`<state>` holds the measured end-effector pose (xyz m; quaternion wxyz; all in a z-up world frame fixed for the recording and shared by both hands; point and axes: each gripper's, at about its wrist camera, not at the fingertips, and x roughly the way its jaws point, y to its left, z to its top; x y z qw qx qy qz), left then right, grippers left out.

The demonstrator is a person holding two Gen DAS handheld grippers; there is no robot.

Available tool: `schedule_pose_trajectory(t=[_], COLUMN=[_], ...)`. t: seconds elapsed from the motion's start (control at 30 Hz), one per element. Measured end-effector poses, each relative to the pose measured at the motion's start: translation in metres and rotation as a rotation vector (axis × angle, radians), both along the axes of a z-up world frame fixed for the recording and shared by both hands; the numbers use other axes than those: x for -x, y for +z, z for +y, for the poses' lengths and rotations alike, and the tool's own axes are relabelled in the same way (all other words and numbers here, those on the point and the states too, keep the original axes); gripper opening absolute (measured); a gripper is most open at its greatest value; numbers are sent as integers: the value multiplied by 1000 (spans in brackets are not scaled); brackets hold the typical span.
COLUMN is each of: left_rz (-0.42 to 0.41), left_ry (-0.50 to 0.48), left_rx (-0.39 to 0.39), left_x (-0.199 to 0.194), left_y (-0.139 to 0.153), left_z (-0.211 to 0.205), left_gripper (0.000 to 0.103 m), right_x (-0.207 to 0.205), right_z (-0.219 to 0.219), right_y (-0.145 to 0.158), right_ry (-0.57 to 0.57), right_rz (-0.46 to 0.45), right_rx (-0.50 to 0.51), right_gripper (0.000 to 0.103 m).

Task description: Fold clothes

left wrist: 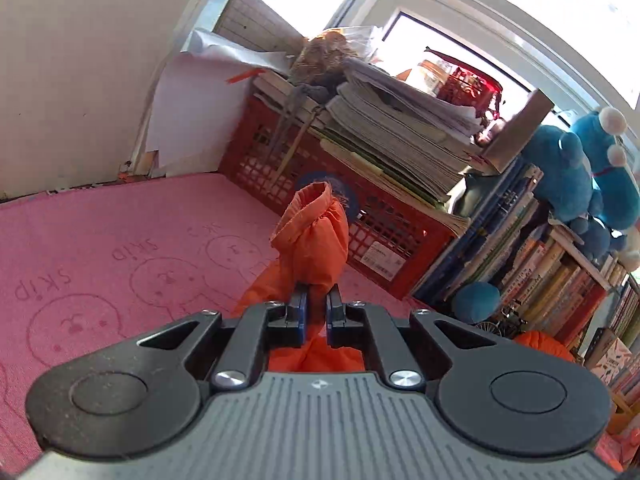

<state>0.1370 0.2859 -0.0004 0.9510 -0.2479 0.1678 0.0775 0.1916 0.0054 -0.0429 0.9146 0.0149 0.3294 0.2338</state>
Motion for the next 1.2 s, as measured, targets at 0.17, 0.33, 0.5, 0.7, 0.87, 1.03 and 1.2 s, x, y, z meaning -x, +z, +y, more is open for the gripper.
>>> schedule_pose_trajectory(t=[0.17, 0.33, 0.5, 0.7, 0.87, 1.03, 1.2], left_rz=[56, 128, 169, 116, 31, 10, -36], left_ry=[-128, -160, -140, -108, -114, -129, -136], left_rx=[-176, -268, -315, -400, -488, -535, -510], left_x=[-3, -10, -14, -4, 8, 9, 23], left_y=[-15, -35, -37, -32, -26, -24, -22], left_z=[-62, -90, -97, -111, -127, -134, -129], left_gripper=[9, 9, 9, 10, 11, 12, 13], right_x=[4, 1, -17, -39, -59, -66, -67], right_z=[-21, -46, -40, 22, 69, 94, 68], right_y=[7, 17, 29, 57, 63, 64, 64], right_ry=[-3, -30, -2, 133, 235, 249, 162], right_rz=[38, 100, 171, 130, 162, 189, 224], right_rx=[-133, -328, -448, -339, -260, -196, -266], right_gripper=[103, 103, 103, 103, 103, 66, 19])
